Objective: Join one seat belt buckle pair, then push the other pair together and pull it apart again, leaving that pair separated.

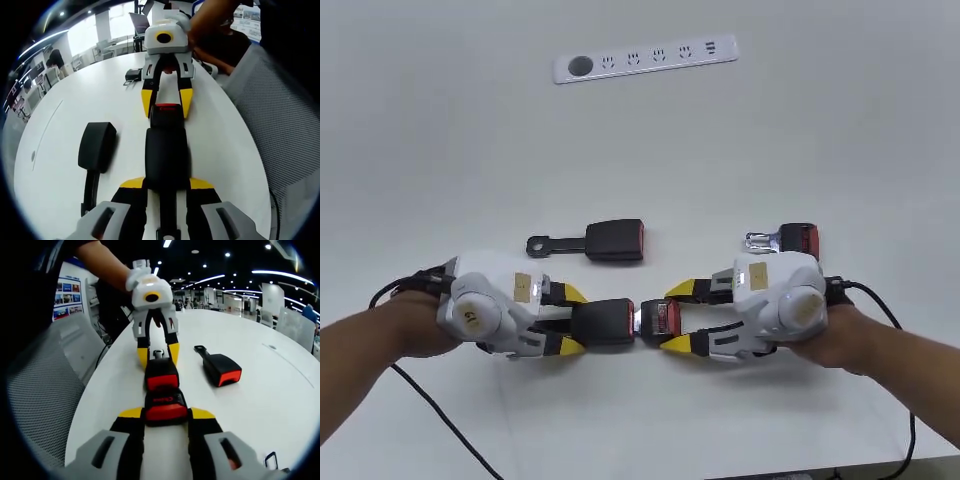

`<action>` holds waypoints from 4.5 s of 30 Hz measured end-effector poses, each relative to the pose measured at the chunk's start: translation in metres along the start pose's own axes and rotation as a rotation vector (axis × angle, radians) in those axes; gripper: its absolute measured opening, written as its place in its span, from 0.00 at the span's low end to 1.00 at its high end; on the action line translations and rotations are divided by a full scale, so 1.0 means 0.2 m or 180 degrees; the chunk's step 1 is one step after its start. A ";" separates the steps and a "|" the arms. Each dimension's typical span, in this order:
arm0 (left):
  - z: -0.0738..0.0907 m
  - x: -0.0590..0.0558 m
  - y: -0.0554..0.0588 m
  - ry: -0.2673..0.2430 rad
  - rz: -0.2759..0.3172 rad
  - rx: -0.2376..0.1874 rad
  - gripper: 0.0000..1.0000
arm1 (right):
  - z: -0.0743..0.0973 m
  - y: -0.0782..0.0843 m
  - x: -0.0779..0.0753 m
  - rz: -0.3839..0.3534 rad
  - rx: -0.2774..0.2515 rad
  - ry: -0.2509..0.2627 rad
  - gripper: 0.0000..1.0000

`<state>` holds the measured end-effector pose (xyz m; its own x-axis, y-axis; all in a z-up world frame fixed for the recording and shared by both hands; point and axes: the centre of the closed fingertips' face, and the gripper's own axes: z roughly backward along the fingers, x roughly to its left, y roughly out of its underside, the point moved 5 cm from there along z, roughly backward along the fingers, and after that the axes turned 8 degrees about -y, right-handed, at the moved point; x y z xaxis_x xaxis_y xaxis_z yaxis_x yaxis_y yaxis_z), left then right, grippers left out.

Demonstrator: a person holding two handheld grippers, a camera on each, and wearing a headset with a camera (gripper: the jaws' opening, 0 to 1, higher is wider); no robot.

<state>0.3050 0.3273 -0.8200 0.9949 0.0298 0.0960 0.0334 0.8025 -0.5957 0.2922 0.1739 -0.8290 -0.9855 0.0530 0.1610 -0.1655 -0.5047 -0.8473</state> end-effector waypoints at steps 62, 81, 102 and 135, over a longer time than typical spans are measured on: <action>-0.01 -0.04 -0.05 -0.0042 0.0239 0.0179 0.70 | -0.04 -0.09 0.01 -0.0168 0.0004 0.0152 0.63; 0.18 0.22 -0.24 -0.0435 0.0278 -0.0098 0.73 | 0.52 -0.01 -0.22 -0.0154 0.0100 0.0809 0.66; -0.06 0.48 -0.19 -0.0282 0.0176 0.0132 0.67 | 0.80 0.23 -0.35 -0.0551 0.0510 0.0819 0.63; -0.12 0.48 -0.13 -0.0144 0.0126 -0.0008 0.35 | 0.77 0.30 -0.38 -0.0346 0.0848 0.0478 0.37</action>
<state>0.4026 0.2946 -0.8142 0.9902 0.0885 0.1081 -0.0057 0.7986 -0.6018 0.3623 0.0057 -0.8143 -0.9602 0.2356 0.1499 -0.2744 -0.6959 -0.6637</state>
